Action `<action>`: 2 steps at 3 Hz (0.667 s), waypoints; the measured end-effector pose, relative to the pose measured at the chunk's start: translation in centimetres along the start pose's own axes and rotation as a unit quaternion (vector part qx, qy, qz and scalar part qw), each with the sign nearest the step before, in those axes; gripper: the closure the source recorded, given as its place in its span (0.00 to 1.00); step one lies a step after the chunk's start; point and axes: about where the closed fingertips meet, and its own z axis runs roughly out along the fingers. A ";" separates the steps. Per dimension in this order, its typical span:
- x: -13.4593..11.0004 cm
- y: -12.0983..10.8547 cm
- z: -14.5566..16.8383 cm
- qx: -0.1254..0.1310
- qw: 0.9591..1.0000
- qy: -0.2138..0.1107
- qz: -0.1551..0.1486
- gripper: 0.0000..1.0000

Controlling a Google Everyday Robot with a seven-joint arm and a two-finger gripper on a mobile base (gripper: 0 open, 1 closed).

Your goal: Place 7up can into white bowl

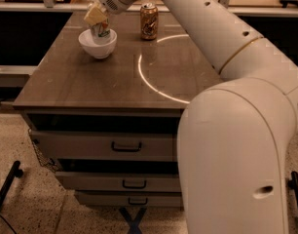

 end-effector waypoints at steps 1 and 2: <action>0.8 0.1 0.2 -0.011 1.000 0.012 0.013 0.05; -2.3 0.1 -2.3 -0.022 1.000 0.006 0.021 0.00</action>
Offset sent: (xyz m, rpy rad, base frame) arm -0.0085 -0.0040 0.0282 -0.0047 0.0833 -0.0041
